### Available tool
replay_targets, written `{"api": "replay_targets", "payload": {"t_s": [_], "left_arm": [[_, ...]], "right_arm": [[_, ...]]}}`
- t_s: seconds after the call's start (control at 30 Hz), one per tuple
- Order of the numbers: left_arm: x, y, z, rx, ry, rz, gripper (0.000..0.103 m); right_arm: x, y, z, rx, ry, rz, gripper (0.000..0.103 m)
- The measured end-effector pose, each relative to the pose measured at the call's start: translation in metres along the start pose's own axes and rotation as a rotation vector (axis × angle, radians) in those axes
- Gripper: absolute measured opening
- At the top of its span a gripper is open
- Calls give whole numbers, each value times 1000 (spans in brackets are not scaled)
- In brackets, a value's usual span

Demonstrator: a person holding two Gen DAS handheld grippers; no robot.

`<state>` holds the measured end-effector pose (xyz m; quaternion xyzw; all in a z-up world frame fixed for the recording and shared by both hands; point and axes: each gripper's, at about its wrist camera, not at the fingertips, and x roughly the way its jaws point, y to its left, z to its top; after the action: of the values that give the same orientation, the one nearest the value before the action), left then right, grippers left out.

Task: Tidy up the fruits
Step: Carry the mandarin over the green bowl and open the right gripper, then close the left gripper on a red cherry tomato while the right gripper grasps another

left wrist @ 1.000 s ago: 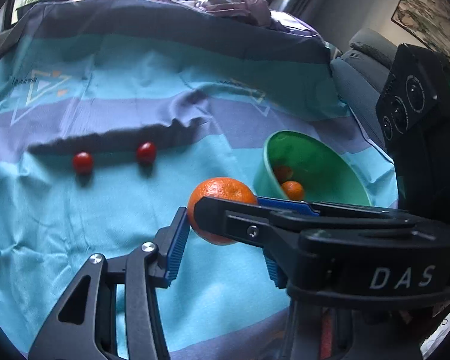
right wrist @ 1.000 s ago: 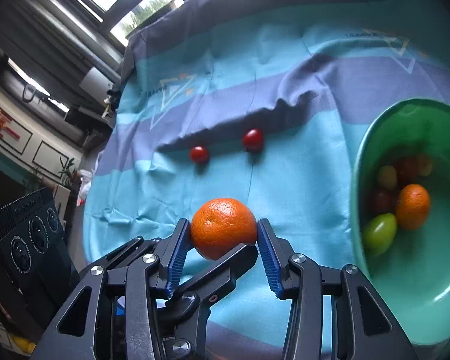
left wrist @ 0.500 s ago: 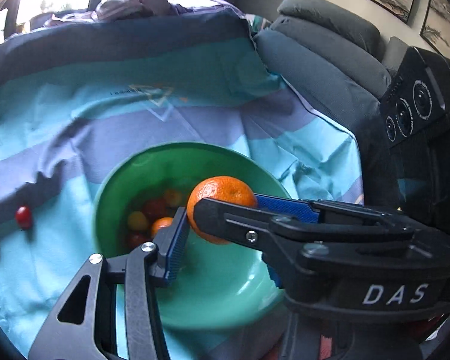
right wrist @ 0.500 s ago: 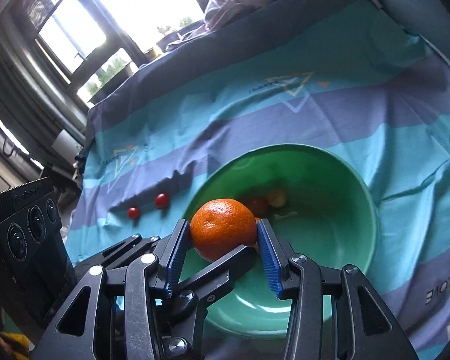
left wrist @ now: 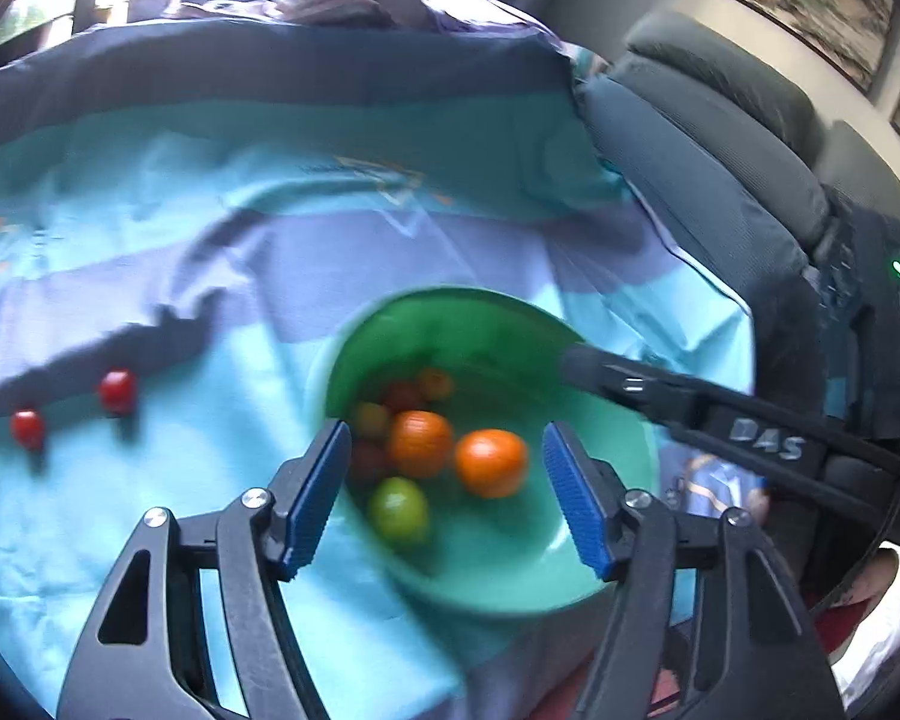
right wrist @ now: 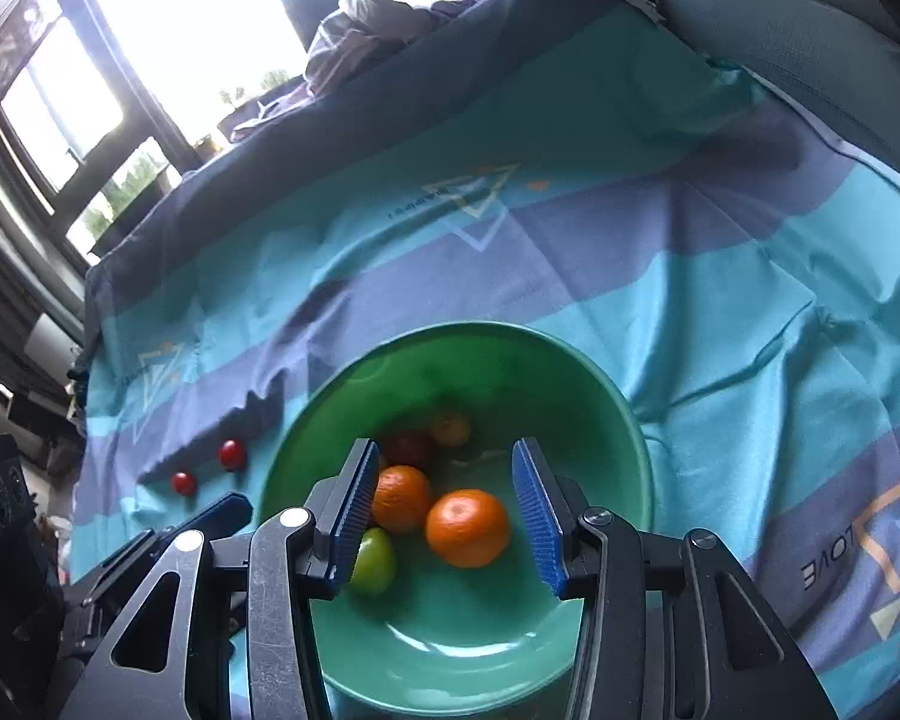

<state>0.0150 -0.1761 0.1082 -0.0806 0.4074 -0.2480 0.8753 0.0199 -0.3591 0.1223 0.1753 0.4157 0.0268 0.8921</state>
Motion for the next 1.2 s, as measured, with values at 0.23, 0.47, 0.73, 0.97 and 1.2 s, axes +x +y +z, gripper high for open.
{"api": "replay_targets", "payload": {"t_s": [0.23,0.47,0.73,0.97,1.2], "left_arm": [[-52,103,2,-255,-52,147,67],[-69,180,-2,-350,-129,446,67],[-23,207,-3,-334,-33,408,60],[-1,232,-11,-417,53,359,45],[7,231,-14,-388,37,380,29]], "right_arm": [[5,65,-6,-112,-7,92,48],[57,160,-1,-165,135,198,48],[158,212,-11,-258,260,52,48],[191,197,-12,-192,338,67,42],[207,201,-22,-214,372,50,29]]}}
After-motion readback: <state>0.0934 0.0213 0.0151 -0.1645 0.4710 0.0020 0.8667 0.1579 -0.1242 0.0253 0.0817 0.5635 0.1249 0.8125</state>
